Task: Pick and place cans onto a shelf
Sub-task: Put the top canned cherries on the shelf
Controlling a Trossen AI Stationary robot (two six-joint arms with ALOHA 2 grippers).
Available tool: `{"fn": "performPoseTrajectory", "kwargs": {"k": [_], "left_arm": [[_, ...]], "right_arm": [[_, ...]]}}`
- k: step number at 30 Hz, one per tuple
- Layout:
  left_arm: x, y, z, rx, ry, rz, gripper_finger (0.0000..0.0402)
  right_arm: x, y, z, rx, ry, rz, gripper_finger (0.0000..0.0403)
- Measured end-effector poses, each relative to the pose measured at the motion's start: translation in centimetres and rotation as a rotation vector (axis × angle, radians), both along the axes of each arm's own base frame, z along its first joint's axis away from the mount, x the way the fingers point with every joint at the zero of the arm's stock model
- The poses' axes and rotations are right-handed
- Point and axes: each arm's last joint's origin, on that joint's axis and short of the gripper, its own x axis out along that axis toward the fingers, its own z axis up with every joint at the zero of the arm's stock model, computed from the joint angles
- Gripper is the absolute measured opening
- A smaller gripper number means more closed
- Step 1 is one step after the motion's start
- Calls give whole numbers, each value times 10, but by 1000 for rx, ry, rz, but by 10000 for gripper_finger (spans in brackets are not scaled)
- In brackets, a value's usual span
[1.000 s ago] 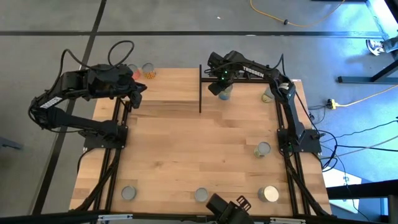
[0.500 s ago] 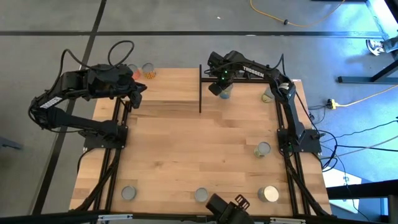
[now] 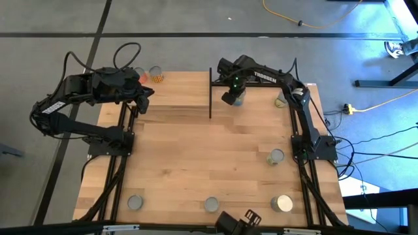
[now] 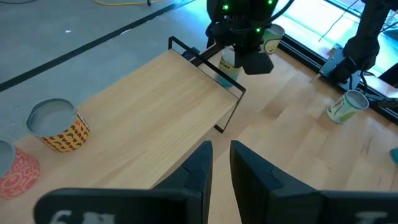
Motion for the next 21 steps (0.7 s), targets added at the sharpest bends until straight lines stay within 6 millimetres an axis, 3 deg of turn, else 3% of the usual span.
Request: {"fn": "performPoseTrajectory", "kwargs": {"k": [11,21], "left_arm": [[0,0,0,-8,-1,-13,49],[0,0,0,-3,3,-18,49]], "right_arm": [[-16,15,44,-44,-51,0,0],[-42,37,86,-179,19,-37,0]]}}
